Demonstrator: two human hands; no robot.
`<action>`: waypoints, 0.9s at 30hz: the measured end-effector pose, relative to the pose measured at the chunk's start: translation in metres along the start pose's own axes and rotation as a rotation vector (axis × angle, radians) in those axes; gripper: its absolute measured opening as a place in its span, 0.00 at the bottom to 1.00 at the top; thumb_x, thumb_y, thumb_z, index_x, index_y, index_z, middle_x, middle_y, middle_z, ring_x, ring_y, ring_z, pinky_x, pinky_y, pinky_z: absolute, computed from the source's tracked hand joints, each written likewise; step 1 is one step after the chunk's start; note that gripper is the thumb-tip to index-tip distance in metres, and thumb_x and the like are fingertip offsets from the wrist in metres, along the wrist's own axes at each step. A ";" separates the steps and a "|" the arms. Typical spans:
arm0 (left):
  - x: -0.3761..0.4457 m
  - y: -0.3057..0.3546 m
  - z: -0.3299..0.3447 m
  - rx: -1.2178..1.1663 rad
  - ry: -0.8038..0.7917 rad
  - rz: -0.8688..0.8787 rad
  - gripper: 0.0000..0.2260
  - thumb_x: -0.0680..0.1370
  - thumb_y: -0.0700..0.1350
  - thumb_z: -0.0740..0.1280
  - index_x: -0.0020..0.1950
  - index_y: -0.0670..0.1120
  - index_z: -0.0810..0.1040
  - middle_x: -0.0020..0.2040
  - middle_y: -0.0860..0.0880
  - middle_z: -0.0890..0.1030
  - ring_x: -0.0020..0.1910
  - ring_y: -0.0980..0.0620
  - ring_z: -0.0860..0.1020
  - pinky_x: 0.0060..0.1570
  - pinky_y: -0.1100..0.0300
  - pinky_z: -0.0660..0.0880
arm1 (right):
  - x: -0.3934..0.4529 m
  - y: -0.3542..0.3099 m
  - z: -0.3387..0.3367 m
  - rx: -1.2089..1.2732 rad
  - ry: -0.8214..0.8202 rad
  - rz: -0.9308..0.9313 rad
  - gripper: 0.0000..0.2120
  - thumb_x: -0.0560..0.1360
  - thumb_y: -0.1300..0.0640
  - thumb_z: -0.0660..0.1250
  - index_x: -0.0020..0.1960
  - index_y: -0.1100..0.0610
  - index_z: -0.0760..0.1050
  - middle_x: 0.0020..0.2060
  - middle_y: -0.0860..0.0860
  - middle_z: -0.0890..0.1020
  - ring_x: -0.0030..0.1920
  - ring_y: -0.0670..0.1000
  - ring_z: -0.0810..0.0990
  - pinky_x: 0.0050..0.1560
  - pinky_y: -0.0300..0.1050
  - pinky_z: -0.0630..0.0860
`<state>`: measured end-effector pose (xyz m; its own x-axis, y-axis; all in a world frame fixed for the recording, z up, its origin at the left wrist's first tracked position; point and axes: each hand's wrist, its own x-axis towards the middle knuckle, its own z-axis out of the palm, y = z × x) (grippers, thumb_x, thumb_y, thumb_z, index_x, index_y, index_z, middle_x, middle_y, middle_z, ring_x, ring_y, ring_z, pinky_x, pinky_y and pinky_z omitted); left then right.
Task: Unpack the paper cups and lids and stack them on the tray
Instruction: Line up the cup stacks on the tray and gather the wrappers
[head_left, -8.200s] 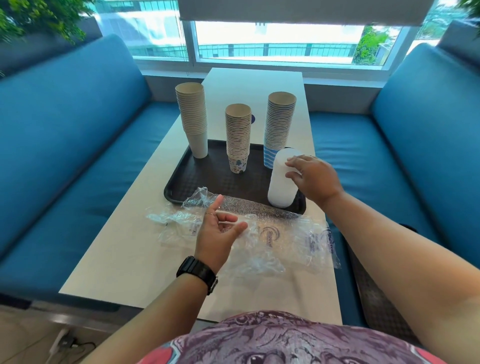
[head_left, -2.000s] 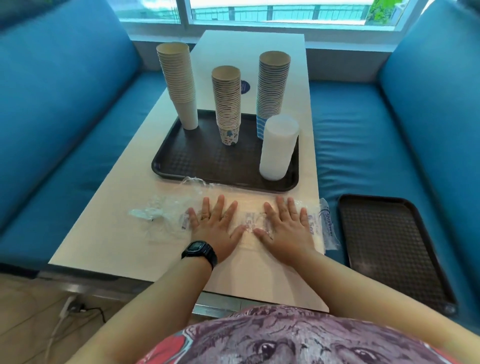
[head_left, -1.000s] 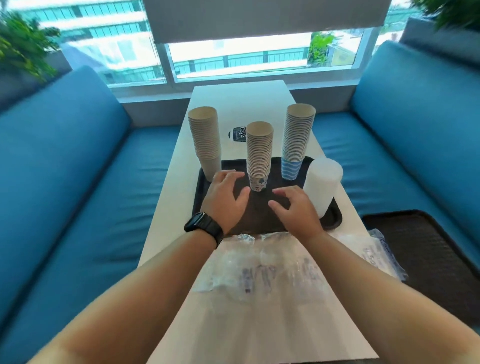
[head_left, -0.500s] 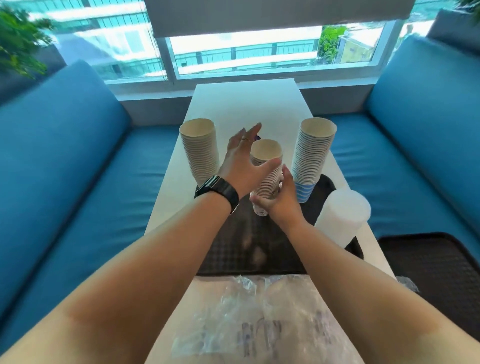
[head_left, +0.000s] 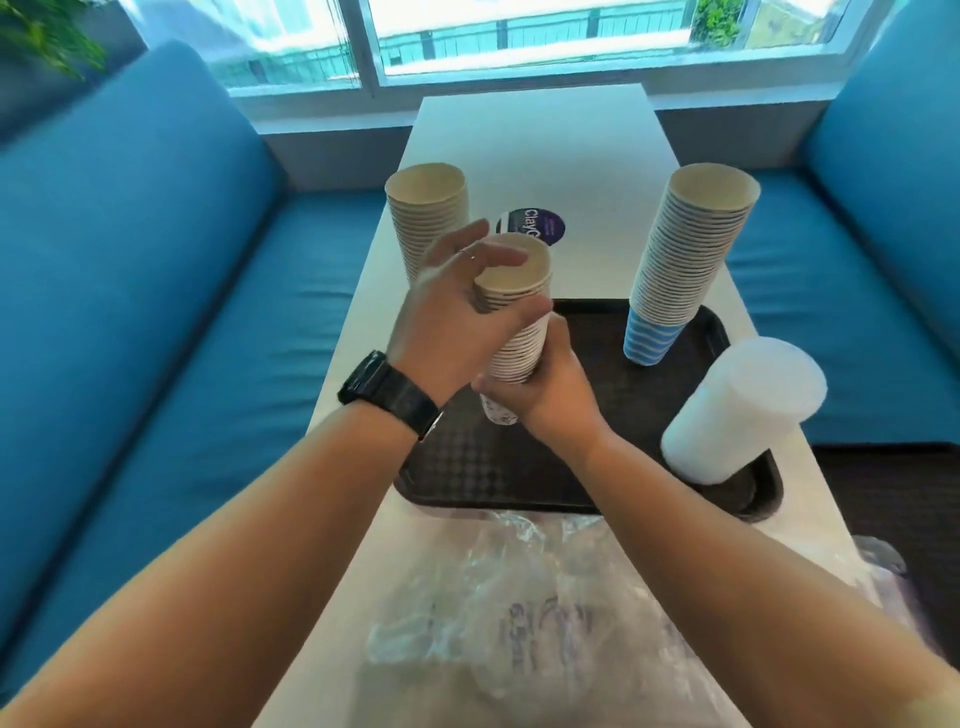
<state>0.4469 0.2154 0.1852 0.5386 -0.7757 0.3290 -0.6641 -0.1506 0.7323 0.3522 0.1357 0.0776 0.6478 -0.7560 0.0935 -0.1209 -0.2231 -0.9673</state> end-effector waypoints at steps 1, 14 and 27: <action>-0.009 -0.004 -0.008 -0.025 0.011 -0.006 0.15 0.70 0.50 0.78 0.55 0.57 0.80 0.71 0.54 0.70 0.64 0.61 0.69 0.61 0.70 0.72 | -0.006 -0.003 0.006 -0.007 -0.027 0.004 0.38 0.64 0.49 0.80 0.66 0.46 0.61 0.58 0.48 0.77 0.56 0.47 0.78 0.46 0.39 0.77; -0.080 -0.038 -0.053 -0.044 0.106 -0.155 0.14 0.68 0.51 0.79 0.50 0.57 0.81 0.69 0.55 0.71 0.65 0.59 0.70 0.61 0.53 0.77 | -0.056 -0.018 0.067 -0.072 -0.194 0.024 0.40 0.64 0.47 0.79 0.66 0.41 0.58 0.59 0.46 0.75 0.57 0.49 0.76 0.58 0.53 0.78; -0.094 -0.051 -0.056 0.011 0.102 -0.088 0.12 0.68 0.47 0.80 0.44 0.56 0.80 0.68 0.56 0.71 0.67 0.58 0.71 0.64 0.56 0.73 | -0.063 -0.019 0.061 -0.087 -0.294 0.057 0.45 0.65 0.52 0.80 0.71 0.41 0.55 0.64 0.47 0.71 0.62 0.49 0.72 0.58 0.42 0.74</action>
<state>0.4591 0.3301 0.1500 0.6446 -0.6927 0.3235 -0.6174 -0.2222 0.7546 0.3601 0.2253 0.0759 0.8263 -0.5615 -0.0444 -0.2184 -0.2468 -0.9441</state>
